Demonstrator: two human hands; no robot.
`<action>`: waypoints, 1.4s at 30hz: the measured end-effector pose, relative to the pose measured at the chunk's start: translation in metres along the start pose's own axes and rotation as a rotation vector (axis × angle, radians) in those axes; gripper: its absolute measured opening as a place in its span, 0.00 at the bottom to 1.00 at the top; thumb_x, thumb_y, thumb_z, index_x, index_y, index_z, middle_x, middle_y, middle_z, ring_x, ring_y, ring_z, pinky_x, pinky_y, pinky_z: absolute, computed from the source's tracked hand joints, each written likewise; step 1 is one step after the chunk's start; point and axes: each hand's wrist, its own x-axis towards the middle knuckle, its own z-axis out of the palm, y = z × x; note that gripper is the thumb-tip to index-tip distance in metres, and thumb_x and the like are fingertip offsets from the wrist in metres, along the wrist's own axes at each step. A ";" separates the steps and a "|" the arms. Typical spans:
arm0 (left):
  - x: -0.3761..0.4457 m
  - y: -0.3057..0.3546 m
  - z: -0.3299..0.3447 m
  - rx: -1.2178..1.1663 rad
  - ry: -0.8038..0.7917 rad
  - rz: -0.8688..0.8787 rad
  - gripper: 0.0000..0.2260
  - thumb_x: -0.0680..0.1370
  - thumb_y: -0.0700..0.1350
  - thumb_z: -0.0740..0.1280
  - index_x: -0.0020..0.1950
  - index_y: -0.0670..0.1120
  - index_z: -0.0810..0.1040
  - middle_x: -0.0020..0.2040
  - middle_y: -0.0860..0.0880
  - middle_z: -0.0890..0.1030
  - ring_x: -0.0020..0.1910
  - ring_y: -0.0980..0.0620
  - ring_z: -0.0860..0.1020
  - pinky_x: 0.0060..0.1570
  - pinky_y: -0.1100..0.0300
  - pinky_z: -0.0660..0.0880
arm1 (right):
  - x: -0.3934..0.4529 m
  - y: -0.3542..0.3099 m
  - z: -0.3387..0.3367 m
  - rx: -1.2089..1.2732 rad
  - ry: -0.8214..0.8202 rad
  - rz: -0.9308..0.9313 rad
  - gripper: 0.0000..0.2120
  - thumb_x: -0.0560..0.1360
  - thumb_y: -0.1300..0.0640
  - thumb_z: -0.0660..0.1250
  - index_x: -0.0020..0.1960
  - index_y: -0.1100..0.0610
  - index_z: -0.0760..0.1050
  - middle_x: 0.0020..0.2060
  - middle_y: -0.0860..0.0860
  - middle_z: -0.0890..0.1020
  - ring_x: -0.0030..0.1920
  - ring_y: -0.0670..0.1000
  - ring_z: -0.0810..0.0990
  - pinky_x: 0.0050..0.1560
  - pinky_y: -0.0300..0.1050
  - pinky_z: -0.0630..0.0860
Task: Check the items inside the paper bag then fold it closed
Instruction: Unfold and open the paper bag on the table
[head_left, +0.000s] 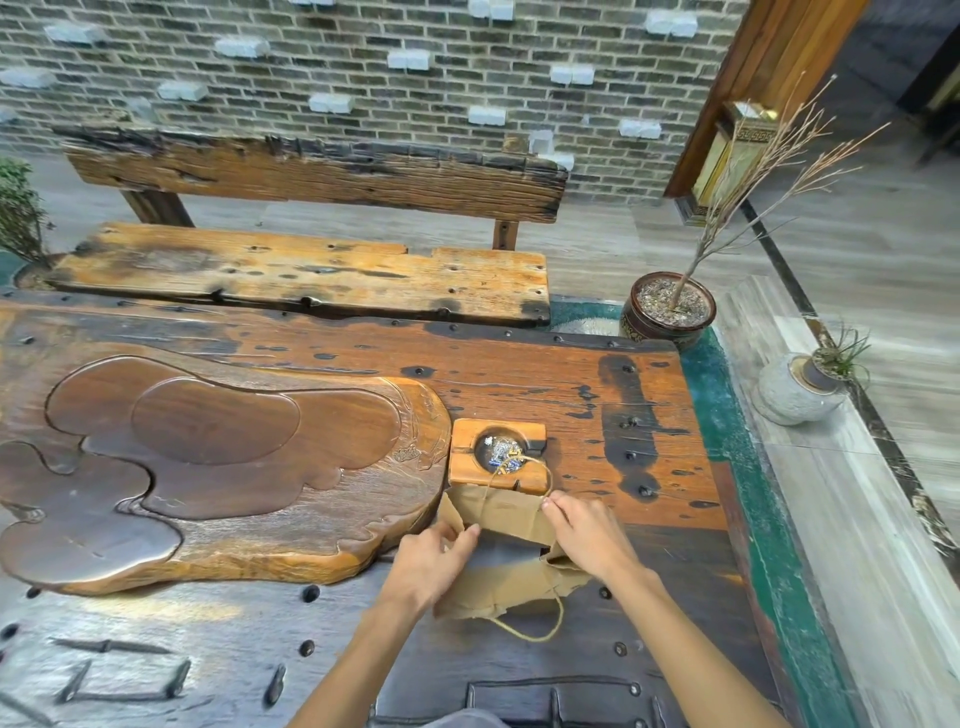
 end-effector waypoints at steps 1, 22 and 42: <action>0.001 -0.001 0.002 0.016 0.044 0.024 0.18 0.78 0.60 0.60 0.43 0.47 0.77 0.42 0.44 0.83 0.49 0.42 0.80 0.44 0.58 0.68 | 0.000 0.000 -0.001 0.030 -0.025 0.014 0.16 0.82 0.47 0.54 0.49 0.52 0.77 0.35 0.49 0.82 0.40 0.52 0.82 0.41 0.47 0.74; 0.002 0.004 -0.009 -0.009 0.111 0.032 0.14 0.80 0.48 0.55 0.37 0.47 0.71 0.40 0.39 0.83 0.45 0.39 0.80 0.46 0.53 0.71 | -0.084 -0.021 -0.044 0.337 -0.044 0.231 0.09 0.77 0.58 0.64 0.44 0.51 0.82 0.44 0.42 0.83 0.46 0.39 0.79 0.43 0.34 0.72; -0.007 0.005 -0.007 0.113 0.112 0.118 0.12 0.81 0.39 0.54 0.42 0.41 0.74 0.38 0.36 0.82 0.40 0.35 0.81 0.38 0.48 0.75 | 0.001 -0.031 0.033 -0.162 -0.430 0.290 0.20 0.79 0.59 0.54 0.68 0.54 0.74 0.68 0.55 0.75 0.66 0.58 0.75 0.62 0.44 0.70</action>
